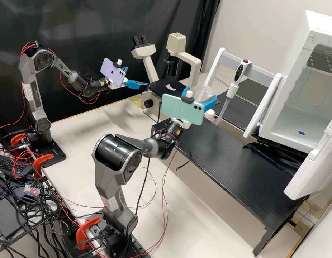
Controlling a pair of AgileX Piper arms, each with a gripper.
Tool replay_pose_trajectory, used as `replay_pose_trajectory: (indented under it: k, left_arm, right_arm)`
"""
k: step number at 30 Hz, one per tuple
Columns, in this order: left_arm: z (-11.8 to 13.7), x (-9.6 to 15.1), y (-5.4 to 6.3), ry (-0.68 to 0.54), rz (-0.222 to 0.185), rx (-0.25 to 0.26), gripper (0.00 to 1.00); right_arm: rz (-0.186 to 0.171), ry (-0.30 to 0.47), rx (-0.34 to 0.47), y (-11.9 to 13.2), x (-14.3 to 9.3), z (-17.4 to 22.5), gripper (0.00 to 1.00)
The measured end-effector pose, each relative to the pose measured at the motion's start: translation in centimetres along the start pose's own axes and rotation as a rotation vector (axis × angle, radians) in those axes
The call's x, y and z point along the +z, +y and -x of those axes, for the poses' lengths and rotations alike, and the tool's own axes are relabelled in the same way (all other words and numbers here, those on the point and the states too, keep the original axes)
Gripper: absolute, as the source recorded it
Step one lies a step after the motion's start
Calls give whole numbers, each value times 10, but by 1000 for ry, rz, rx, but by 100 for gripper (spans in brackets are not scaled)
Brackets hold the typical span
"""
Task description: Move the petri dish to the microscope
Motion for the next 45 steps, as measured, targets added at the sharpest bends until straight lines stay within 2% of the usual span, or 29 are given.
replay_pose_trajectory:
  k: [6, 14, 17, 21, 26, 37, 45]
  left_arm:
    - [0, 0, 0, 0, 0, 0, 100]
    - [0, 0, 0, 0, 0, 0, 100]
    - [0, 0, 0, 0, 0, 0, 100]
    - [0, 0, 0, 0, 0, 0, 100]
    - [0, 0, 0, 0, 0, 0, 100]
    - [0, 0, 0, 0, 0, 0, 100]
    - [0, 0, 0, 0, 0, 0, 100]
  right_arm:
    - [39, 88, -76, -29, -33, -13, 0]
    - [22, 105, -154, -63, -58, -26, 0]
    - [12, 93, -193, -80, -62, -33, 0]
    - [24, 88, -264, -101, -66, -40, 0]
    - [20, 63, -331, -123, -69, -52, 0]
    - [42, 26, -353, -146, -76, -90, 0]
    - [48, -25, -422, -163, -76, -110, 0]
